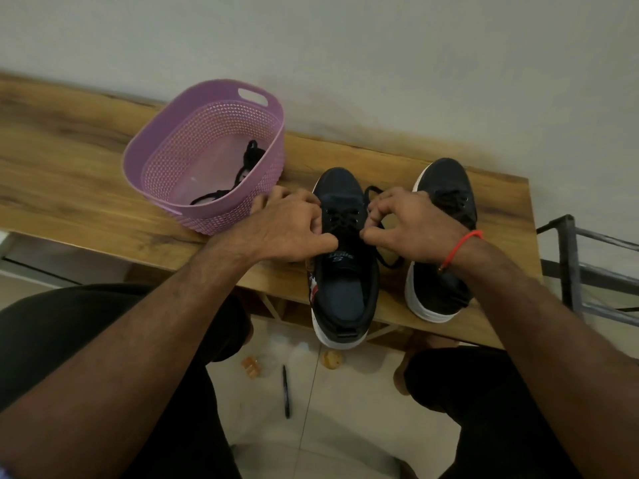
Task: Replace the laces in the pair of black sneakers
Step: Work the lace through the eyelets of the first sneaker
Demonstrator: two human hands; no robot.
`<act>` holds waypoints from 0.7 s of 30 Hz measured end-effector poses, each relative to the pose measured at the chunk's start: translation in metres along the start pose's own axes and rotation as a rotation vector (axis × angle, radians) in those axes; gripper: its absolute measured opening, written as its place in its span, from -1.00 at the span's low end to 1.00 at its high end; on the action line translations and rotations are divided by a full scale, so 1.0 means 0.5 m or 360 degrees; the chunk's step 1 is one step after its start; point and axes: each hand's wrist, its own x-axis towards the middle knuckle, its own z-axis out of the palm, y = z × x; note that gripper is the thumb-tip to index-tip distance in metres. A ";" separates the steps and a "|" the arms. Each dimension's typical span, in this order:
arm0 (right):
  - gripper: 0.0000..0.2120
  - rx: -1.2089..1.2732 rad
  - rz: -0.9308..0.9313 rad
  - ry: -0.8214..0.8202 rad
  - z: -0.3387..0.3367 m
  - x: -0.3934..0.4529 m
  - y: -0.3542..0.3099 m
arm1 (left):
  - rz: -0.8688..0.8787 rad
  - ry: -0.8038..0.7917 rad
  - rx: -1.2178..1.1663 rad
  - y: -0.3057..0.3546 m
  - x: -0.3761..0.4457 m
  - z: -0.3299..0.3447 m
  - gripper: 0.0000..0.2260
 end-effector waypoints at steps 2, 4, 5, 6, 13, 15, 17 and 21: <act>-0.89 0.0097 -0.0009 0.0005 -0.001 0.001 0.000 | 0.0062 0.0123 -0.0074 0.005 -0.001 0.007 -0.83; -0.90 0.0155 0.0006 -0.0021 -0.004 -0.002 -0.003 | 0.0207 0.0269 -0.0123 0.013 -0.001 0.023 -0.71; -0.89 0.0198 0.0021 -0.0032 -0.003 -0.003 -0.003 | 0.0282 0.0353 -0.0071 0.017 -0.001 0.033 -0.69; -0.87 0.0237 0.0038 -0.0033 -0.001 -0.004 -0.004 | 0.0335 0.0443 0.0024 0.021 -0.002 0.044 -0.70; -0.87 0.0195 0.0062 0.0031 -0.001 -0.013 -0.023 | 0.0235 0.0831 0.0464 0.037 -0.011 0.076 -0.72; -0.87 0.0187 0.0079 0.0029 -0.001 -0.015 -0.023 | 0.0292 0.0863 0.0495 0.038 -0.012 0.075 -0.77; -0.85 0.0191 0.0102 0.0030 -0.002 -0.016 -0.021 | 0.0324 0.0824 0.0424 0.035 -0.011 0.066 -0.81; -0.86 0.0149 0.0084 0.0082 -0.004 -0.018 -0.021 | 0.0105 0.0823 -0.0119 0.001 0.006 0.025 -0.93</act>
